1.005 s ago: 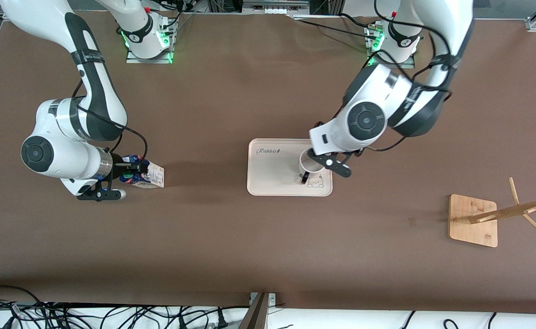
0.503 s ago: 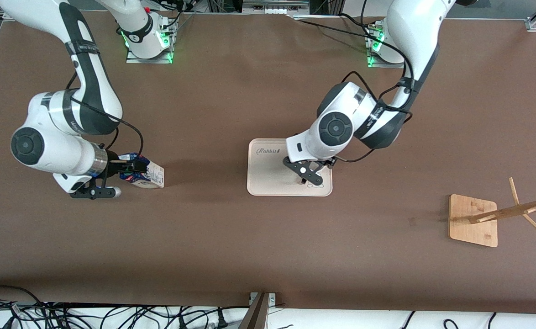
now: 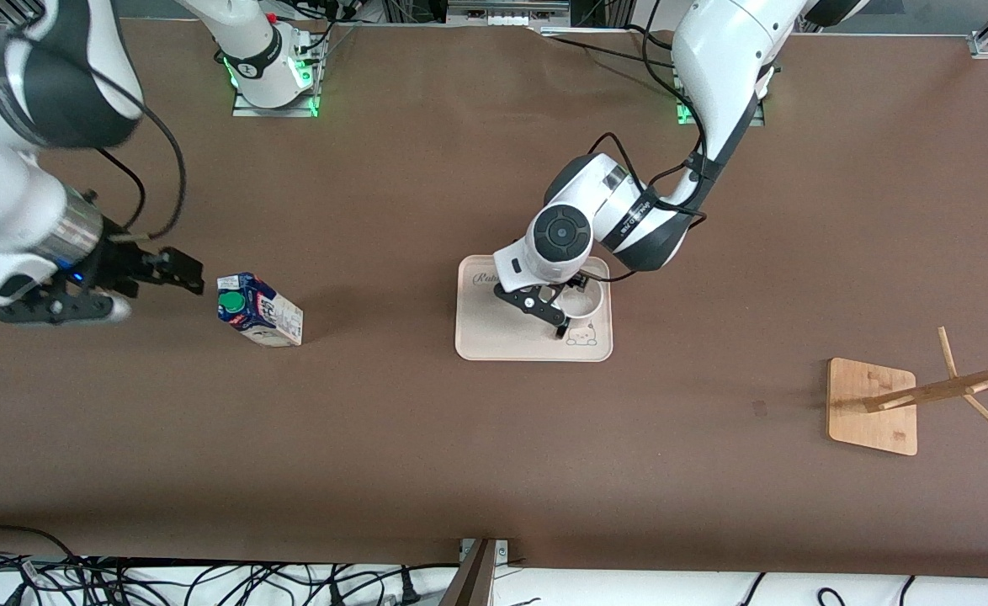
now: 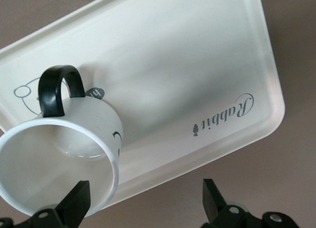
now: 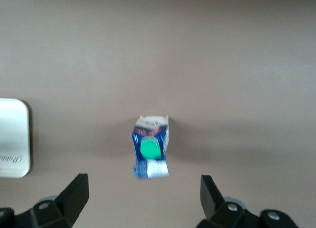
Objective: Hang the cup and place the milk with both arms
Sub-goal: 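Lift the white mug by its rim with the left gripper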
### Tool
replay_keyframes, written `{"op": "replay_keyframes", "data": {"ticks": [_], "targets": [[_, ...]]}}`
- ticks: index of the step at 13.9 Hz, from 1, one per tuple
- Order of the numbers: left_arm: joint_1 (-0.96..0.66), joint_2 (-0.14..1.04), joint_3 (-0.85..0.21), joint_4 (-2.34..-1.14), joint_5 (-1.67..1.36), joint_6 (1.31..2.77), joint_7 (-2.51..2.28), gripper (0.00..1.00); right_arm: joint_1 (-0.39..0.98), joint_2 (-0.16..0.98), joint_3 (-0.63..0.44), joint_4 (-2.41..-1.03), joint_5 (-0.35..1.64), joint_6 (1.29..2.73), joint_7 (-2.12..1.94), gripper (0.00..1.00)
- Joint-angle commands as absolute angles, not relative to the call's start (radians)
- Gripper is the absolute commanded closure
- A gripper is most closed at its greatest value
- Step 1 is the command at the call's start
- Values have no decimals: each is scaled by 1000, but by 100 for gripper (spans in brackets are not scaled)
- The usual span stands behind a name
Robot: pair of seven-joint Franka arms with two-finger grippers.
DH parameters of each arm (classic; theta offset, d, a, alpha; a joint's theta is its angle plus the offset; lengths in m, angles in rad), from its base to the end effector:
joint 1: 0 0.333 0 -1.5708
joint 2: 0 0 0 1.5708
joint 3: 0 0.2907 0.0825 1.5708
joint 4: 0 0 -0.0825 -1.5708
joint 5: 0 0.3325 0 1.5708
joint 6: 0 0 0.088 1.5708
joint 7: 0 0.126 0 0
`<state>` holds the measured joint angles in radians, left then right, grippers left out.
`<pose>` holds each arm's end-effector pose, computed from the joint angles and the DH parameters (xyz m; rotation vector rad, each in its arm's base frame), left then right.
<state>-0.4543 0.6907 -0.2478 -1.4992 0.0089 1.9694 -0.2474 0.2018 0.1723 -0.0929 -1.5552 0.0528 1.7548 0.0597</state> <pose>0.4927 -0.3883 0.2470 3.0048 -0.6404 -0.3840 0.5594 0.0705 0.5117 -3.1023 -0.0649 -0.0387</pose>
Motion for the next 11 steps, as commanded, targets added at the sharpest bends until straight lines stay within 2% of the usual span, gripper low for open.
{"op": "replay_keyframes", "data": {"ticks": [1,8,9,10,11], "targets": [[-460,701,-242,-1503,60,1971,-270,0,204,104,-115,-1568,32,1709,52,0],[-482,735,-239,-1503,136,2000,-327,0,210,109,-123,-1505,-34,1704,55,0],[-482,738,-239,-1503,138,2009,-325,7,210,109,-123,-1505,-38,1704,55,0],[-482,738,-238,-1503,138,2017,-328,56,212,110,-123,-1505,-38,1704,54,0],[-482,739,-238,-1502,138,2017,-328,72,210,110,-124,-1505,-35,1704,54,0]]}}
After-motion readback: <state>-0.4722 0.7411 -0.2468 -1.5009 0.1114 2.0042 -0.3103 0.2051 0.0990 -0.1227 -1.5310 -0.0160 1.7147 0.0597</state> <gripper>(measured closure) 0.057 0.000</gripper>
